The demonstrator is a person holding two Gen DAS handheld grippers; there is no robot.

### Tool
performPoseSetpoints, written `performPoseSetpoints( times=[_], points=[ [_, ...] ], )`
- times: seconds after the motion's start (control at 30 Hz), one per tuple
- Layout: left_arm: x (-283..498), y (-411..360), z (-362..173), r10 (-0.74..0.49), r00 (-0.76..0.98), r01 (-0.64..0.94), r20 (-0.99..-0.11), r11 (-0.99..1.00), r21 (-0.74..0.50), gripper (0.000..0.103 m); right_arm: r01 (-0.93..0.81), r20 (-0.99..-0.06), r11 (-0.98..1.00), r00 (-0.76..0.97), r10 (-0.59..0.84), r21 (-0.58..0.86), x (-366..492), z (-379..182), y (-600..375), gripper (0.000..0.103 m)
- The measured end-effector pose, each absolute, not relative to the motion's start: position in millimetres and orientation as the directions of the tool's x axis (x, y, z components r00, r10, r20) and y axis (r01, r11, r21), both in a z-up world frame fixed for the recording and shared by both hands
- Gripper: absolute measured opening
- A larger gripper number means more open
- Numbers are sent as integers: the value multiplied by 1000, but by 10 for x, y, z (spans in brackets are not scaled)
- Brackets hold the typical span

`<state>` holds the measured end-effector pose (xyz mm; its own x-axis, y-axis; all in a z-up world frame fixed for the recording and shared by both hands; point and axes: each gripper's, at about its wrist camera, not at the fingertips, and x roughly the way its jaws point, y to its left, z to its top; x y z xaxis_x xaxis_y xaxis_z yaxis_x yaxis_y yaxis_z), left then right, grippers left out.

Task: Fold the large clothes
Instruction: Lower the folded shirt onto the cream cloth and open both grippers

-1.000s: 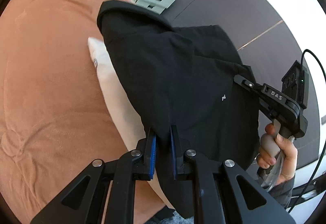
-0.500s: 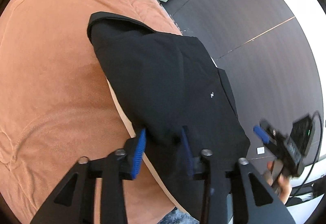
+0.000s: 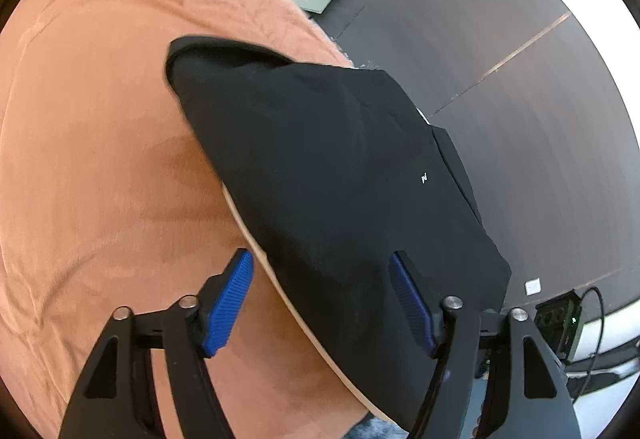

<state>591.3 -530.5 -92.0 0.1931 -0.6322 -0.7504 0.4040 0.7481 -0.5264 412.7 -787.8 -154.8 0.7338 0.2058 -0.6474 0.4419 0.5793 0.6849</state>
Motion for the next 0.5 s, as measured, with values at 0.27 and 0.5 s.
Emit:
performPoseSetpoints(
  times=[0.27, 0.5],
  points=[
    [6075, -5431, -1032, -630, 159, 411, -761, 742, -529, 51, 442, -625, 560, 759, 183, 701, 4193, -1580, -7815, 34],
    [6198, -5544, -984, -632, 164, 418, -757, 740, -527, 50, 444, -587, 528, 798, 135, 724, 4122, -1553, -7803, 23]
  ],
)
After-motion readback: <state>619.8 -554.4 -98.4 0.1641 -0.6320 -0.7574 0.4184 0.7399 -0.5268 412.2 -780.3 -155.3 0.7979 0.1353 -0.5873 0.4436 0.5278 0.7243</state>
